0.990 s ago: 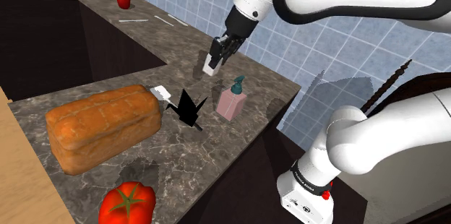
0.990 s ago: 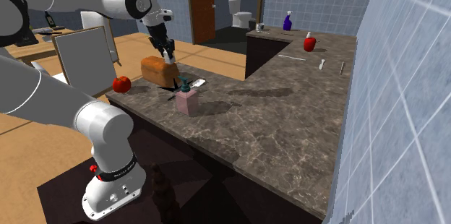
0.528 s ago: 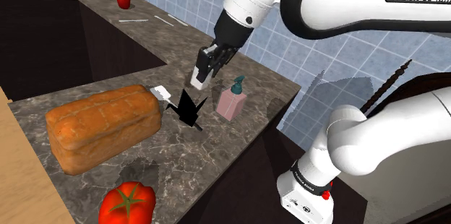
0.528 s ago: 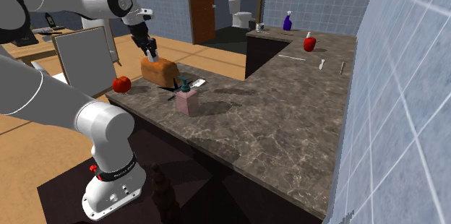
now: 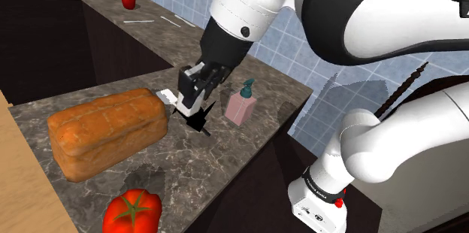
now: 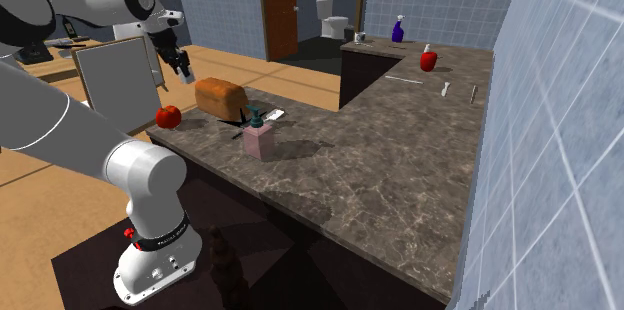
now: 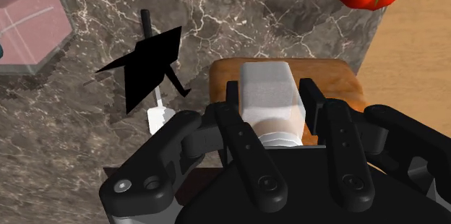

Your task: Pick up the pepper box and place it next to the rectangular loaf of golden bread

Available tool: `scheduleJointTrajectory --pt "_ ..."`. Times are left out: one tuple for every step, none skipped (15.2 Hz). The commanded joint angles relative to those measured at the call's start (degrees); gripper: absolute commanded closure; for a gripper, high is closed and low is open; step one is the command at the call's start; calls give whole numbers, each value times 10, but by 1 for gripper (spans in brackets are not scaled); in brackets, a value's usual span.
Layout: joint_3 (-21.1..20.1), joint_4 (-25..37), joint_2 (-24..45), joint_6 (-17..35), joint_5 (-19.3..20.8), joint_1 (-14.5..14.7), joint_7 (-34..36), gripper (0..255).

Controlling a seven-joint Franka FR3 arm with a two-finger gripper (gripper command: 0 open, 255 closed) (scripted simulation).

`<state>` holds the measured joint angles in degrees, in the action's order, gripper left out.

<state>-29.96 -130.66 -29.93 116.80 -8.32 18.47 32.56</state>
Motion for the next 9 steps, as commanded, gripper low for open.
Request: scheduleJointTrajectory --pt "-29 20 20 1 3 0 33 255" --pt "-44 31 29 0 6 -1 50 255" --pt "-59 43 40 -1 10 -1 66 255" --pt "-74 55 51 -2 14 -3 83 255" --pt "-79 60 55 -3 16 -3 89 255" --pt "-80 53 55 5 16 -3 90 255" --pt "-82 46 56 13 16 -3 91 255" --pt "-83 39 57 20 16 -3 92 255" --pt "-85 32 58 28 16 -3 93 255"
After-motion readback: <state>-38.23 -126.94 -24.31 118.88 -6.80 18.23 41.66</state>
